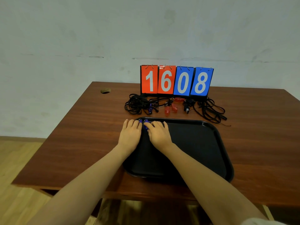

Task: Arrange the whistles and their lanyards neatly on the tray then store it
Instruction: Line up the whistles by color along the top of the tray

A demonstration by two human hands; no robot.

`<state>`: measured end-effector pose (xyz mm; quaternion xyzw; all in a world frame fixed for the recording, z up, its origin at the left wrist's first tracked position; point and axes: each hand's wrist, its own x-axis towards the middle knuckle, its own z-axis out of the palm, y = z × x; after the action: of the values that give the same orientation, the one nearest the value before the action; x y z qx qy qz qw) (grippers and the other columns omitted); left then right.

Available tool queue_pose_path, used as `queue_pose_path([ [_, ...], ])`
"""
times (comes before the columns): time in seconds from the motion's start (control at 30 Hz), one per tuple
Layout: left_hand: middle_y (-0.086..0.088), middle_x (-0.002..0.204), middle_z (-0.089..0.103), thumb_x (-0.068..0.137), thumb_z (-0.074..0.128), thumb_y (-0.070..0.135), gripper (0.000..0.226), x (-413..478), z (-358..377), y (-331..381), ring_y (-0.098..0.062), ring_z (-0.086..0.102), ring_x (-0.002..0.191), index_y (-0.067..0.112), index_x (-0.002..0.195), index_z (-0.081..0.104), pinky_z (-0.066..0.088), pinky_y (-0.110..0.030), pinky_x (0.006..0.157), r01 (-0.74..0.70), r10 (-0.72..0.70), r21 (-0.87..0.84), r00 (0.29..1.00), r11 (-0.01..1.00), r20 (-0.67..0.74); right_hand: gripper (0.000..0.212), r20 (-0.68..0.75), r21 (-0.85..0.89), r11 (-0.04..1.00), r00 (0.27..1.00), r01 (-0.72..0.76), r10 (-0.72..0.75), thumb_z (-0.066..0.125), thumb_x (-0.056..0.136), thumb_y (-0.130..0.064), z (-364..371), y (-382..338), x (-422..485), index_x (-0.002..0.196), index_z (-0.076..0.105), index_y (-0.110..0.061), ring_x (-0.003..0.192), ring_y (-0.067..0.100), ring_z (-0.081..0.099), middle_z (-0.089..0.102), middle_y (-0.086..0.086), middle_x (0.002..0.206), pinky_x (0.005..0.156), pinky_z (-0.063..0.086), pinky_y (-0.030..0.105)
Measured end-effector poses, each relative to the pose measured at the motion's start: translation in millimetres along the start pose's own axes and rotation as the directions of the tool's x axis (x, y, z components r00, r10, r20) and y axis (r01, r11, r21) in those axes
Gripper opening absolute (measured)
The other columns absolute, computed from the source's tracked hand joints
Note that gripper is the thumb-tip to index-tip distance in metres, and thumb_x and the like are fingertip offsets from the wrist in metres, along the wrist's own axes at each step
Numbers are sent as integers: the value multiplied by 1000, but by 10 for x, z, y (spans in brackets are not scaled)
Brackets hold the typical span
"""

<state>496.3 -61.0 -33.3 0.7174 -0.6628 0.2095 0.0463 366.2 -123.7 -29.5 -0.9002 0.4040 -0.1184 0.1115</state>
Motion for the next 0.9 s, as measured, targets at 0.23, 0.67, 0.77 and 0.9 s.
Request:
queue_pose_path([
  [0.23,-12,94,70,63,81,8,38,6,3,-9,-31,67,87,2,99,71,55,-47,85,1,-1,-1,1000,1000,27,44,-5,-32,999,1000,-4,3,40,99,-19,2,-42,6,143,38,-23,129,24,39,51,5,130,117,13,48],
  [0.67,-11,134,44,93,41,12,39,728,-192,277,-31,39,124,8,132,43,30,-40,105,21,3,-95,969,995,246,30,-142,-121,972,973,-202,184,45,97,-19,-571,697,251,124,52,-9,111,25,51,58,10,119,92,47,35],
  [0.77,-12,138,42,93,42,10,44,994,-91,368,-32,38,126,10,137,39,32,-40,104,-26,69,-138,946,990,316,35,-44,-100,965,970,-242,238,44,97,-22,-556,802,437,130,47,-11,117,27,48,52,11,127,93,47,38],
  [0.9,-13,139,40,93,43,10,46,1219,54,348,-32,36,129,11,139,38,31,-42,106,59,-7,-135,934,989,357,46,40,-70,969,970,-235,238,43,98,-27,-475,856,647,142,34,-19,127,29,40,38,11,141,94,46,40],
])
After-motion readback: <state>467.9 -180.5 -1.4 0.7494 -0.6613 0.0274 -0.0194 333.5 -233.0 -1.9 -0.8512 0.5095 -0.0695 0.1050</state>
